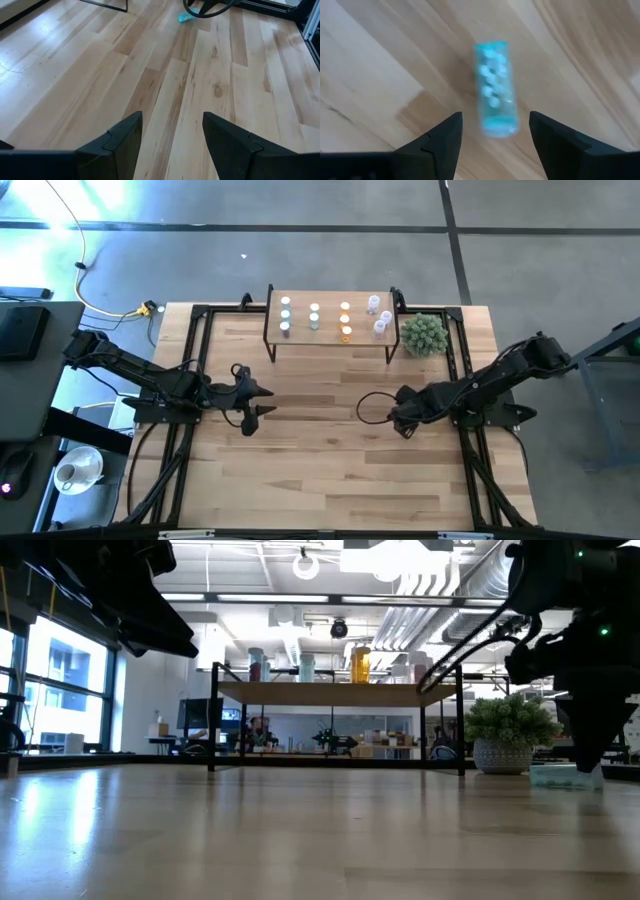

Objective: Pick and place medicine bottles onto shelf by color
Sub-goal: Put the light blue pill bottle on the shelf aligned with the other light blue pill bottles

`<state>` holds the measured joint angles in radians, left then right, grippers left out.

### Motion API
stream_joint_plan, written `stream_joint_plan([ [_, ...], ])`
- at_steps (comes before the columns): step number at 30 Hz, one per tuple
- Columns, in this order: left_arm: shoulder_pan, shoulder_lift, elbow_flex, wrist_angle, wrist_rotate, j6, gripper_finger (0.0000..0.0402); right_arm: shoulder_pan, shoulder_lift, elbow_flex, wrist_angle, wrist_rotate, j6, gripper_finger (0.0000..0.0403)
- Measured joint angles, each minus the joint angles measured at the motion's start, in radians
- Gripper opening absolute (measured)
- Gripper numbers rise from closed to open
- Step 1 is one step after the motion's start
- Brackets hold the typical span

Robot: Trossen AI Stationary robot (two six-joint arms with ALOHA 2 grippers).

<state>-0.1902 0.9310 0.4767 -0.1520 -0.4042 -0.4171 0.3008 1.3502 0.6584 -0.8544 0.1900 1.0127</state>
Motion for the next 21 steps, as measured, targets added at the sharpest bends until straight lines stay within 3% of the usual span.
stream_joint_plan([
  [10,0.000,0.000,0.000,0.000,0.000,0.000,0.0200,-0.034,0.000,-0.001,0.024,0.045,-0.052,0.0223],
  [21,0.000,0.000,0.000,0.000,0.000,0.000,0.0200,-0.064,0.076,-0.001,0.054,-0.009,-0.079,0.0223],
])
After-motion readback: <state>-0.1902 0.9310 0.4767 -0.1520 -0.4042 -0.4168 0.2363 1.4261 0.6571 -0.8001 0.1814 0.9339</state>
